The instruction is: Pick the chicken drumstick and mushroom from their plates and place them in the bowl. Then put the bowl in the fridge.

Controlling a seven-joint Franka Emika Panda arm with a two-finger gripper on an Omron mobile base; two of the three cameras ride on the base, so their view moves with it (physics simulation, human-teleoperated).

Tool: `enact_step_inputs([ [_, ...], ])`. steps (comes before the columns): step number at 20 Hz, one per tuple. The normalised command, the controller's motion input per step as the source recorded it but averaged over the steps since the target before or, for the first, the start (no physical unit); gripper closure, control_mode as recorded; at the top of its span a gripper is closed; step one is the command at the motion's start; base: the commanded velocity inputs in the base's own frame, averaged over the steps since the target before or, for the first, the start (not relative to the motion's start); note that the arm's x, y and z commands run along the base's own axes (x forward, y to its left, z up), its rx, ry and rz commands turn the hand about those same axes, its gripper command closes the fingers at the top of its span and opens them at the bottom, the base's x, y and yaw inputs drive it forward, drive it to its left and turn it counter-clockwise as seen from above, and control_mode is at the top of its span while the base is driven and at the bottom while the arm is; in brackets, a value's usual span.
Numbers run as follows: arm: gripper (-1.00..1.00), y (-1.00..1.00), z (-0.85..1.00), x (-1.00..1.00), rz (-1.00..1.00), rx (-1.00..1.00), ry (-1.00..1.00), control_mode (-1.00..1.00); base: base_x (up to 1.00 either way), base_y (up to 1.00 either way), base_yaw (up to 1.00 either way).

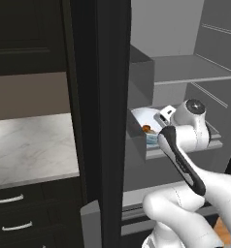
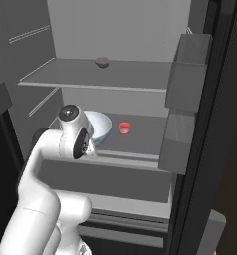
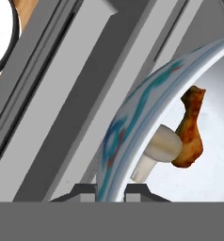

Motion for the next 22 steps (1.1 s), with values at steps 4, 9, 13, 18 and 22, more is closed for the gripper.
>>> enact_step_inputs([
  [4, 1.0, 0.15, 0.0, 0.42, 0.1, 0.0, 0.0, -1.0, 0.0, 0.0, 0.0],
  [9, 1.0, 0.07, -0.11, 0.44, 0.0, 0.0, 0.02, -1.0, 0.0, 0.0, 0.0],
  [13, 1.0, 0.0, -0.29, 0.36, 0.0, 0.0, 0.11, -1.0, 0.0, 0.0, 0.0],
  [18, 1.0, 0.02, -0.21, 0.37, 0.0, 0.0, 0.05, -1.0, 0.0, 0.0, 0.0],
  [22, 1.0, 0.05, -0.12, 0.34, 0.0, 0.0, 0.0, -1.0, 0.0, 0.0, 0.0],
])
